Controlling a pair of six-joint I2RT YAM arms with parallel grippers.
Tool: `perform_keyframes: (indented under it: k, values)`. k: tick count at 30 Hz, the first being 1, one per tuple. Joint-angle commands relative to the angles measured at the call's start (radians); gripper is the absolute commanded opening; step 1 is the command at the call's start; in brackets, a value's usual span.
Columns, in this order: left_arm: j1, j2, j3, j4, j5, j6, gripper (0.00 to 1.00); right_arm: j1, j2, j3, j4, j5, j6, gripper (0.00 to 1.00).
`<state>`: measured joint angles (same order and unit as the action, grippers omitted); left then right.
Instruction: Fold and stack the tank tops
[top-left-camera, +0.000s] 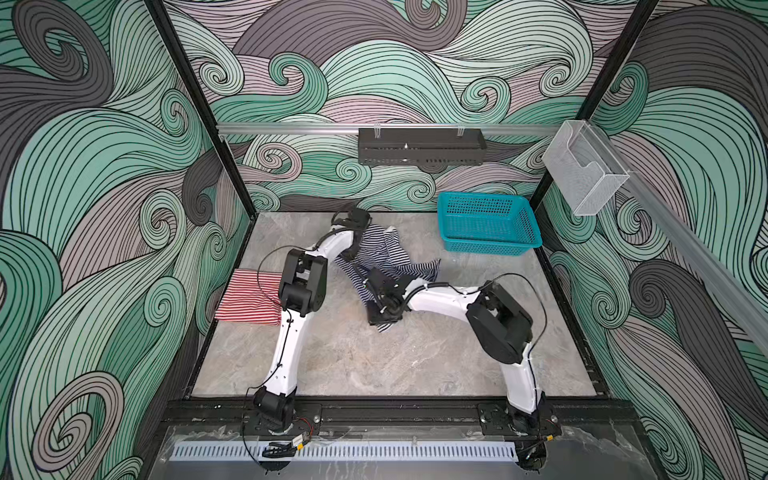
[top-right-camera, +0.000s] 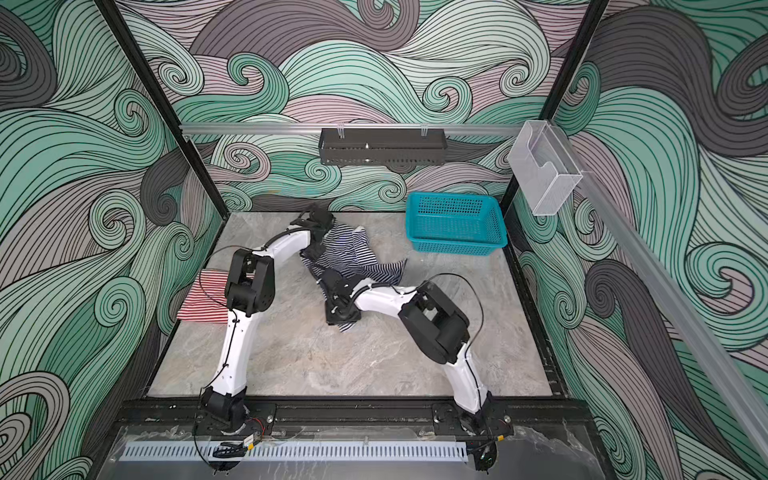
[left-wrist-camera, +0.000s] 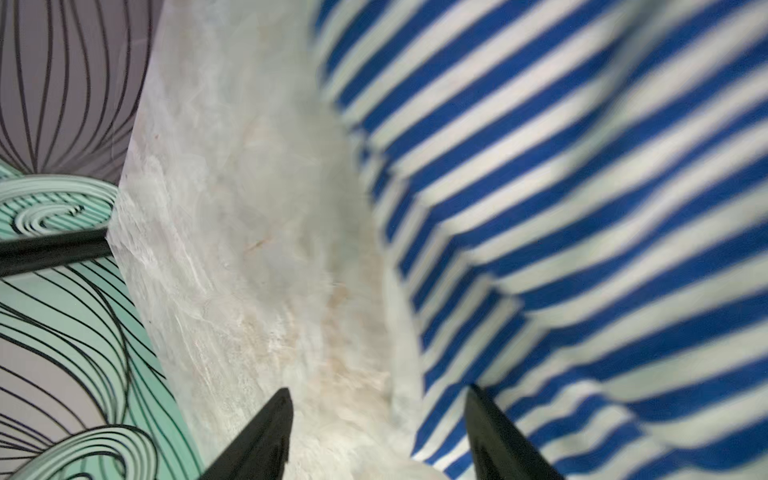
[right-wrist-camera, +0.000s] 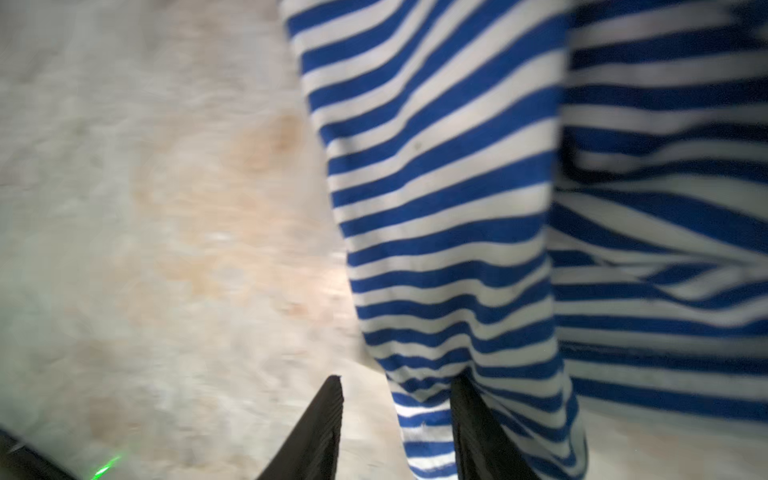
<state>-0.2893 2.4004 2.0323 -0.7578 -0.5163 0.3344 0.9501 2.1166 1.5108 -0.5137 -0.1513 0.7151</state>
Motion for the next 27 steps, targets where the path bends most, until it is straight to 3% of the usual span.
perform_keyframes:
  k: [1,5,9,15,21,27]
  values:
    - [0.098,-0.191,-0.039,-0.043,0.129,-0.104,0.69,0.06,0.109,0.117,0.04,-0.203,0.071,0.44]
    - [0.113,-0.461,-0.32,0.071,0.232,-0.04,0.7,0.043,0.073,0.139,0.251,-0.429,0.075,0.52]
    - [0.088,-0.647,-0.568,0.054,0.338,-0.005,0.7,-0.077,-0.1,0.001,0.18,-0.312,0.043,0.62]
    - [0.0,-0.887,-0.932,0.054,0.446,0.076,0.7,-0.27,-0.351,-0.24,-0.039,-0.083,-0.056,0.66]
    - [-0.048,-1.083,-1.145,0.037,0.522,0.097,0.7,-0.422,-0.48,-0.42,-0.065,-0.033,-0.055,0.66]
    - [-0.065,-1.19,-1.23,0.012,0.58,0.109,0.7,-0.504,-0.456,-0.493,0.035,-0.086,-0.014,0.66]
